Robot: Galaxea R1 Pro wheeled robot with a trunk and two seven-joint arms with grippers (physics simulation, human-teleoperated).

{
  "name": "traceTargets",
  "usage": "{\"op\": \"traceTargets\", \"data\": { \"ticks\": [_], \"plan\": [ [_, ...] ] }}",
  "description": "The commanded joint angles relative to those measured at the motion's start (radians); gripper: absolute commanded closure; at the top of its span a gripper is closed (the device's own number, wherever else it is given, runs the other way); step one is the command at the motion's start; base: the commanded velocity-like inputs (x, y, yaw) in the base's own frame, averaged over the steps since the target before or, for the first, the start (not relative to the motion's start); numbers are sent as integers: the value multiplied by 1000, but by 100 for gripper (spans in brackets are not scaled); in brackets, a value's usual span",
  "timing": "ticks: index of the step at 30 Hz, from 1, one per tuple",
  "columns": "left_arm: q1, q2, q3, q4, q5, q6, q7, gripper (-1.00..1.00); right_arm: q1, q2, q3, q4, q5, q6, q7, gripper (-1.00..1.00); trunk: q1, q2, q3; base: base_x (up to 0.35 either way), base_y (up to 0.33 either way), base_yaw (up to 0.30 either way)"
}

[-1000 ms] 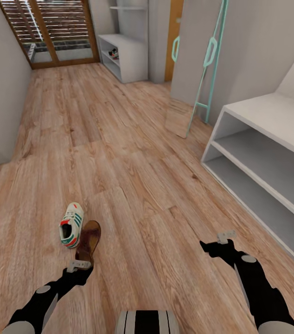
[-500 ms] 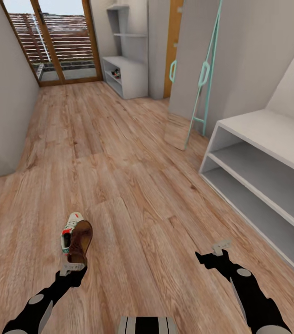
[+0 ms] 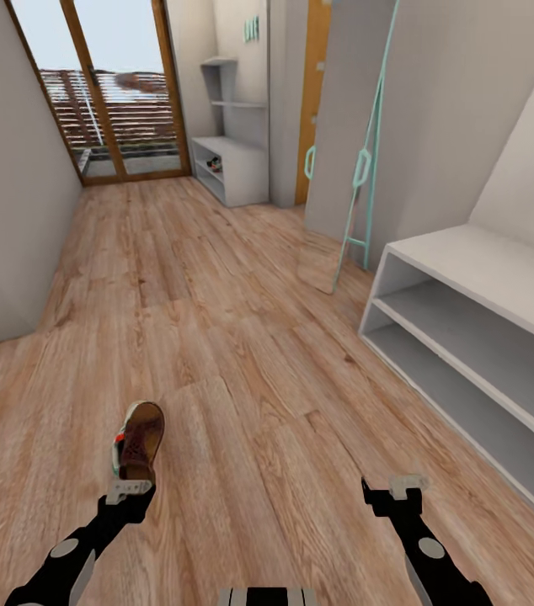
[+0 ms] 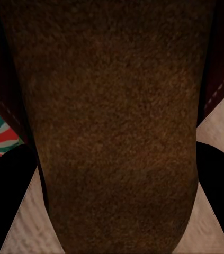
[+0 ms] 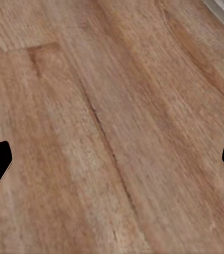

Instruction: Pick up the two gym shoes and the two sandals from the corridor floor and place them onto the hallstand (shoe rack) in the corridor, making sure they are on the rack and not on the floor. Arrange them so the two gym shoes are next to each other and the two sandals are next to each other.

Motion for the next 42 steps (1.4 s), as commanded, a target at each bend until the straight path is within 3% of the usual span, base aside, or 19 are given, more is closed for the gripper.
{"op": "traceTargets", "data": {
  "ticks": [1, 12, 20, 28, 42],
  "plan": [
    [-1, 0, 8, 1, -12, -6, -6, 100, -1, 1, -8, 1, 9, -5, 6, -100, -1, 0, 5, 0, 0, 0],
    [0, 0, 8, 1, -12, -6, -5, 100, -1, 1, -8, 11, 9, -5, 5, -100, -6, 3, 65, 0, 0, 0],
    [4, 0, 12, 0, -10, -7, -5, 100, -1, 1, -8, 15, 9, -5, 5, -100, -6, 3, 77, 0, 0, 0],
    [4, 0, 45, -1, -10, -8, -6, 100, -1, 1, -8, 15, 9, -5, 5, -100, -6, 3, 90, 0, 22, 0],
    [4, 0, 51, 1, -10, -38, -6, 100, -1, 1, -8, 15, 9, -5, 5, -100, -6, 3, 112, 0, 270, 0]
  ]
}}
